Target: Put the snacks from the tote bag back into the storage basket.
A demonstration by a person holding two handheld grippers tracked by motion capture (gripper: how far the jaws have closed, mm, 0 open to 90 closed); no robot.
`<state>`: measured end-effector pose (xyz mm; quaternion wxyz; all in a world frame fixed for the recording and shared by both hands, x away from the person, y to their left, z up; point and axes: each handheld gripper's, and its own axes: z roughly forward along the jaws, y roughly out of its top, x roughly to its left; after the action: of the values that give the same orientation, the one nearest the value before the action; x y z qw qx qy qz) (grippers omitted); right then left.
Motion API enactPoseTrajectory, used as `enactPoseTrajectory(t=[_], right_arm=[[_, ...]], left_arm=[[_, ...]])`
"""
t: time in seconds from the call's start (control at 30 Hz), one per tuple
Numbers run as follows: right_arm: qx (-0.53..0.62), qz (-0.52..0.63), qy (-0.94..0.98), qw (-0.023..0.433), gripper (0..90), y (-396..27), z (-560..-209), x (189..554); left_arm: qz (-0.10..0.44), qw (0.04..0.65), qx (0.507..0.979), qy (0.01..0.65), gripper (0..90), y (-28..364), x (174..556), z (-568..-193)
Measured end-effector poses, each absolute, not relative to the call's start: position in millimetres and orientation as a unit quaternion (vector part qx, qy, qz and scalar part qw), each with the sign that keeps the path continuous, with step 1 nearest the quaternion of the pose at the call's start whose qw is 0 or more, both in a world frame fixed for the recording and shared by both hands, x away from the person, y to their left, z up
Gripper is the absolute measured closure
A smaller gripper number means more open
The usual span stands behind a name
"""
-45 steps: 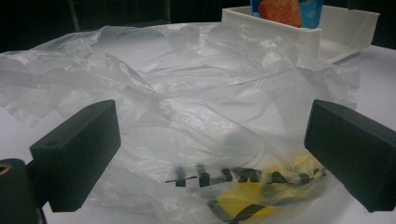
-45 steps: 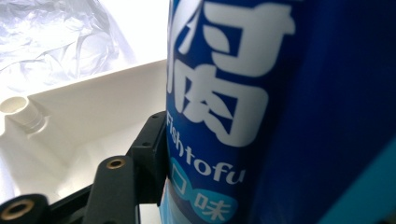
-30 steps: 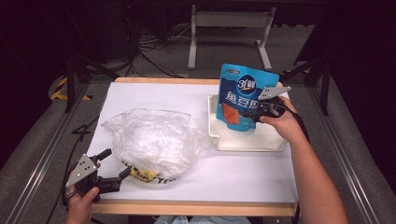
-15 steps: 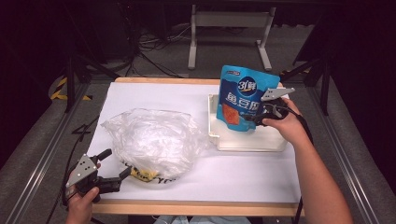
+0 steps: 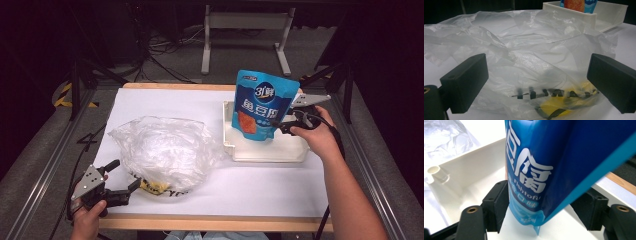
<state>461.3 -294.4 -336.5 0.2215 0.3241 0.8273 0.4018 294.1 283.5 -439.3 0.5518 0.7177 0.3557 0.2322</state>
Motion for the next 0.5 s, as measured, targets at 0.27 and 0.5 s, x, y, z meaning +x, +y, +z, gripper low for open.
enactPoseTrajectory(t=[0.27, 0.5], right_arm=[[0.336, 0.394, 0.82, 0.244, 37.8, -300.8, -331.2, 443.2], [0.333, 0.403, 0.813, 0.257, 55.6, -299.5, -327.3, 419.7]], left_arm=[[0.232, 0.554, 0.716, 0.357, 4.4, 283.1, 294.5, -440.0], [0.232, 0.553, 0.716, 0.357, 4.4, 282.1, 294.7, -440.1]])
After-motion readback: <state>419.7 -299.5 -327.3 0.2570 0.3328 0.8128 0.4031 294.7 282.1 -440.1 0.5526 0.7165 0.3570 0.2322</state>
